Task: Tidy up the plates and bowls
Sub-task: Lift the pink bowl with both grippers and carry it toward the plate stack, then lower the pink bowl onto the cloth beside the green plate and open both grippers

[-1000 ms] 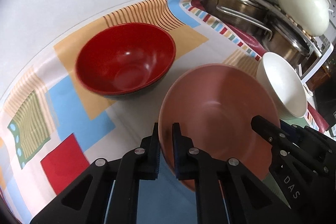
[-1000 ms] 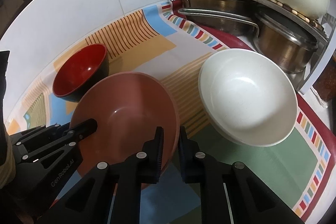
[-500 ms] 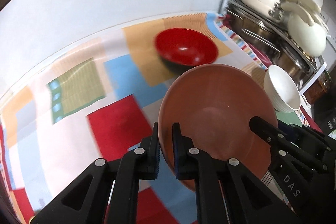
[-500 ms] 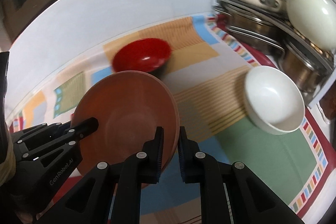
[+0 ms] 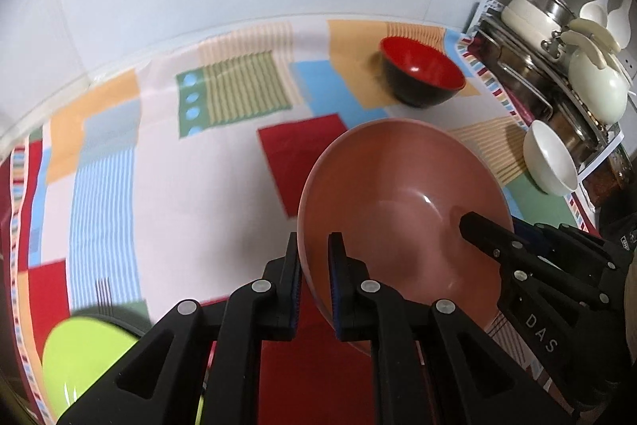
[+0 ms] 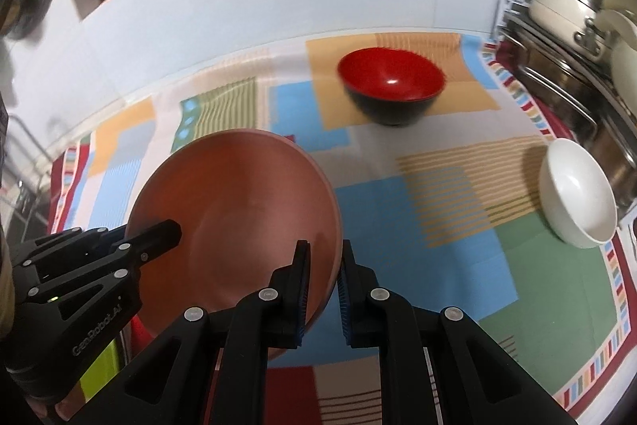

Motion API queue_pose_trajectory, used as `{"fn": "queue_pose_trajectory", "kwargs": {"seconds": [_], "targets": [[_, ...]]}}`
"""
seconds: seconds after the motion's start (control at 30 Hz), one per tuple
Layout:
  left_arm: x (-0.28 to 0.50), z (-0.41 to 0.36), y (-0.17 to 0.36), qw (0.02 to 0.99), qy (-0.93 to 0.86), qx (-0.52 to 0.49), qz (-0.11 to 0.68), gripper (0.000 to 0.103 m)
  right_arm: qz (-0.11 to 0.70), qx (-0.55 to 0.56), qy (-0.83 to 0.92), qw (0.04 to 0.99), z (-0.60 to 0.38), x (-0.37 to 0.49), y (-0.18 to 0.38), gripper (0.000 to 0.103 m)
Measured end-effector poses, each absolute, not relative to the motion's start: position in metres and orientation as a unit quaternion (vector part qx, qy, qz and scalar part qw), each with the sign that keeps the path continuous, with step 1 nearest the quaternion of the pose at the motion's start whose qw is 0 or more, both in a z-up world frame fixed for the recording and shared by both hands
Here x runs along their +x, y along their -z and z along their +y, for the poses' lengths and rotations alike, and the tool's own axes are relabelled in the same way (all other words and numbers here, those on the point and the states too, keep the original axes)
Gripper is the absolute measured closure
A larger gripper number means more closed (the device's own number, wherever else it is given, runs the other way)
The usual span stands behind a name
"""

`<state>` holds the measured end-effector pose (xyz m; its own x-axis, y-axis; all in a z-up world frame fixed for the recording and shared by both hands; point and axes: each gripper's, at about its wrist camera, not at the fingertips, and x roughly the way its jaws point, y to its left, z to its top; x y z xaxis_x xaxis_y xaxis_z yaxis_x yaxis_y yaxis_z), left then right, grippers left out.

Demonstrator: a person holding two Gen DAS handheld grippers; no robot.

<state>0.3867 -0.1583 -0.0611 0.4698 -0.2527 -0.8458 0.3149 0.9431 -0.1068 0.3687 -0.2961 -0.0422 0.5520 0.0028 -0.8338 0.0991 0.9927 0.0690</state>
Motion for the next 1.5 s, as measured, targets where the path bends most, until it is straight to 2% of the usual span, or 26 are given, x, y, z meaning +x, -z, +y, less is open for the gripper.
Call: {"fn": "queue_pose_trajectory", "kwargs": {"seconds": [0.73, 1.17, 1.27, 1.3, 1.33, 1.37, 1.43, 1.5], "targets": [[0.377, -0.147, 0.093, 0.836, 0.145, 0.030, 0.529, 0.089, 0.520, 0.043, 0.000, 0.853, -0.279, 0.365, 0.074, 0.088], [0.377, -0.148, 0.098, 0.831, 0.150, 0.025, 0.536, 0.081, 0.525, 0.056, -0.006, 0.850, -0.280, 0.365, 0.079, 0.086], [0.377, -0.148, 0.099, 0.832, 0.144, 0.026, 0.535, 0.075, 0.523, 0.059, -0.007, 0.850, -0.281, 0.365, 0.078, 0.083], [0.378, -0.146, 0.100, 0.833, 0.138, 0.026, 0.536, 0.071, 0.521, 0.059, -0.002, 0.851, -0.282, 0.365, 0.077, 0.079], [0.378, -0.145, 0.099, 0.834, 0.134, 0.027, 0.534, 0.071, 0.519, 0.059, 0.004, 0.853, -0.283, 0.364, 0.076, 0.069], [0.377, -0.144, 0.098, 0.837, 0.129, 0.030, 0.531, 0.071, 0.516, 0.059, 0.010, 0.855, -0.284, 0.364, 0.075, 0.065], [0.375, -0.142, 0.092, 0.847, 0.117, 0.040, 0.516, 0.066, 0.508, 0.061, 0.017, 0.859, -0.288, 0.362, 0.070, 0.065], [0.371, -0.141, 0.082, 0.859, 0.109, 0.048, 0.497, 0.056, 0.498, 0.063, 0.027, 0.865, -0.292, 0.359, 0.063, 0.064]]}}
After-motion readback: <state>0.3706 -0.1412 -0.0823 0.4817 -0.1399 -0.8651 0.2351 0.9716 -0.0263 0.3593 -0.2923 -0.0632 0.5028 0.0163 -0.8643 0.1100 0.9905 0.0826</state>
